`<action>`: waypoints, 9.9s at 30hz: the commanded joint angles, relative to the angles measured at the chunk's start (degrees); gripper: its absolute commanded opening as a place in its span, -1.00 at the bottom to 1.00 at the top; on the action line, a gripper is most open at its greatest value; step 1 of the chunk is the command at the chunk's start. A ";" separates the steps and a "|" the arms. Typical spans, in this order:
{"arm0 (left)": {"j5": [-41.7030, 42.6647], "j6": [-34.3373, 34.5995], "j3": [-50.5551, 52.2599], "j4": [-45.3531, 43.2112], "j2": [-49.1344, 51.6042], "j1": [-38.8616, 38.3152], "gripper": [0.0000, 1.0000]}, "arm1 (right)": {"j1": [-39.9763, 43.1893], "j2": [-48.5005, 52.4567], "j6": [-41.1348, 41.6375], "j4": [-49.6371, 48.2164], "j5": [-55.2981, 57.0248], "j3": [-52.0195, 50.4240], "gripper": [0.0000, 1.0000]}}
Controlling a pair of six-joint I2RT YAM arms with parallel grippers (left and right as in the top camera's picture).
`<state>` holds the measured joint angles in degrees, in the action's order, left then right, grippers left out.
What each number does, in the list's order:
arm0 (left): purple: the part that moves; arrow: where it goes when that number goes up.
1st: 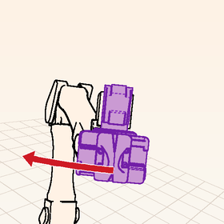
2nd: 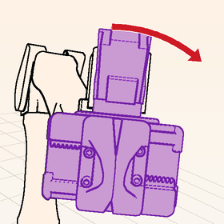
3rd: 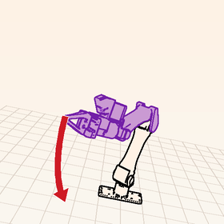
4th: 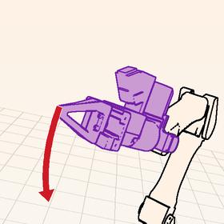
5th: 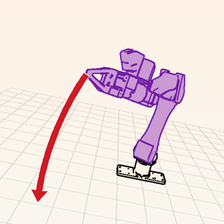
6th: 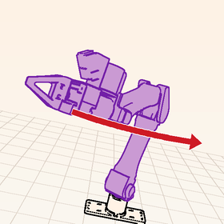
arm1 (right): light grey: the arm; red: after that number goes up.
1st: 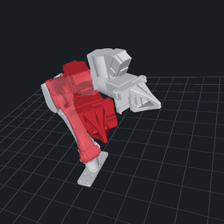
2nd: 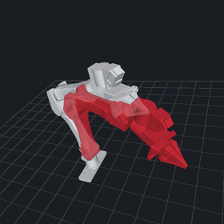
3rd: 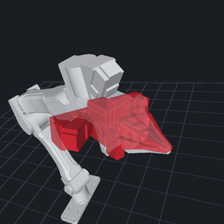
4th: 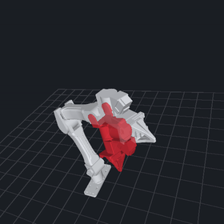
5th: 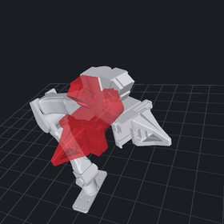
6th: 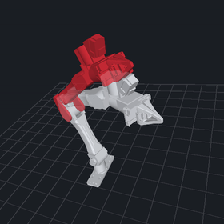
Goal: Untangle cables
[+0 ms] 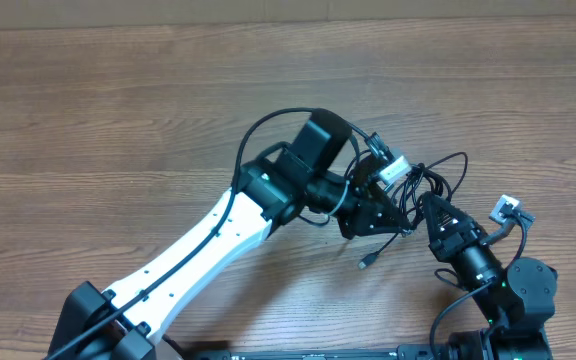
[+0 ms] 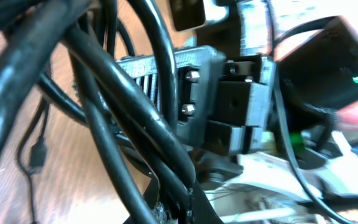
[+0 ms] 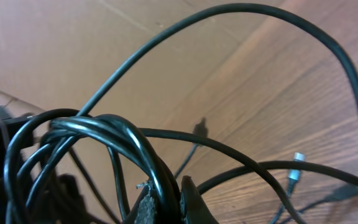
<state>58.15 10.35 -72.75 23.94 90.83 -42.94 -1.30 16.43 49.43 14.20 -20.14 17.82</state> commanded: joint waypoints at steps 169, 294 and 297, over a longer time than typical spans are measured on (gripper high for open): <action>-49.29 86.27 -0.59 1.36 -2.34 -5.79 0.78 | 1.05 1.01 0.00 -4.09 2.05 -1.31 -0.92; -36.87 69.31 -0.59 1.73 -0.09 -1.79 -0.92 | 1.05 1.01 -0.04 -4.61 -1.33 -1.31 -0.92; -36.00 69.20 -0.59 1.73 -0.09 -1.46 -0.91 | 1.05 1.01 -0.09 -4.28 -0.85 -1.31 -0.92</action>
<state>18.98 81.82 -72.38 25.80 90.17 -44.77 -0.36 18.00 49.71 9.91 -20.80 15.73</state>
